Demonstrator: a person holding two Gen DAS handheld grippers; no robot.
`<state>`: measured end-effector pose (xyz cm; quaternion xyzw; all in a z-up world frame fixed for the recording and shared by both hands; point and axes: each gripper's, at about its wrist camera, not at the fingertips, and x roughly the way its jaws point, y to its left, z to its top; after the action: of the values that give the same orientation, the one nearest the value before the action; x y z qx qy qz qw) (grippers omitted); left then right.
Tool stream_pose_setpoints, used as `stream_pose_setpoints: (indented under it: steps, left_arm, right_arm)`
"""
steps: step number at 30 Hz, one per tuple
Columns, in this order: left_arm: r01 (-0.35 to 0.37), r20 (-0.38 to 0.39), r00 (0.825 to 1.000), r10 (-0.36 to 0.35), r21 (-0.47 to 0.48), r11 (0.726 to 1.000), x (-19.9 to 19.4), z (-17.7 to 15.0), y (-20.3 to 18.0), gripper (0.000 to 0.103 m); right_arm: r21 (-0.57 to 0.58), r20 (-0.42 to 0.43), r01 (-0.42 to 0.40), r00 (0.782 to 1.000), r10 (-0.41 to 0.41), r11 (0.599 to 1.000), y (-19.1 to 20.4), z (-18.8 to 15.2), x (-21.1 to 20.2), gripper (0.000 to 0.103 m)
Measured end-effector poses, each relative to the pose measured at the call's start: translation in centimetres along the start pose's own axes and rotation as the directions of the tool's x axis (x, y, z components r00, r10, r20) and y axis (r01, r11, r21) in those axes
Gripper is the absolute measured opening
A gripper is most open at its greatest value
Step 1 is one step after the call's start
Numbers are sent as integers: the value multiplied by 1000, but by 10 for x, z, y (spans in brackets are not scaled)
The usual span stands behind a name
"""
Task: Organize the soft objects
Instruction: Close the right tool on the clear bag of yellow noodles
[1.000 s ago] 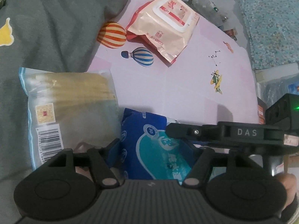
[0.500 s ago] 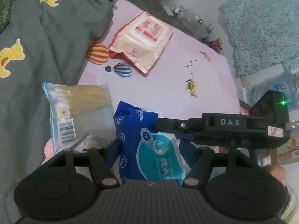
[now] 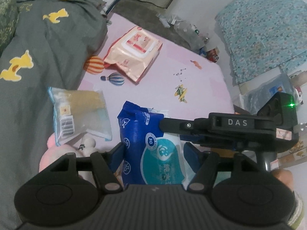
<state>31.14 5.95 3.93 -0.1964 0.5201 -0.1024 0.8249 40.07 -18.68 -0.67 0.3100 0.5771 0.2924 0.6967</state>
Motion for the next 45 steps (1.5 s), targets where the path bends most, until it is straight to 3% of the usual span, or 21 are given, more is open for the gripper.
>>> stream_pose_setpoints:
  steps: [8,15,22,27,32,34,45]
  left_arm:
    - [75,-12,997,-75,-29,997,35,23,-13,67]
    - [69,7,998,-69,-53,996,57,26,3,67]
    - [-8,118,993,10,-18,1000,5,20,34,67]
    - [-143,168,975,143,-11,990,-14,21,54,64]
    - [-205,123,971,205,-18,979,-2,26,75,58]
    - [-225,105,969,225,-15,974,7,28,80,56]
    - [-222,19,975,223,-47,974,38,36,107,58]
  right_arm:
    - [12,80,65,995,-66,998,-8,28,-21,33]
    - [67,105,124,986,-130,990,-46,54,-9,34]
    - [63,96,123,987,-128,990,-50,50,4,34]
    - [9,44,86,995,-87,996,-20,47,22,34]
    - [-37,-34,67,997,-68,997,11,48,61,35]
    - [-43,-66,76,995,-79,996,19,50,80,41]
    - [-34,-138,216,966,-219,976,22,65,153,61]
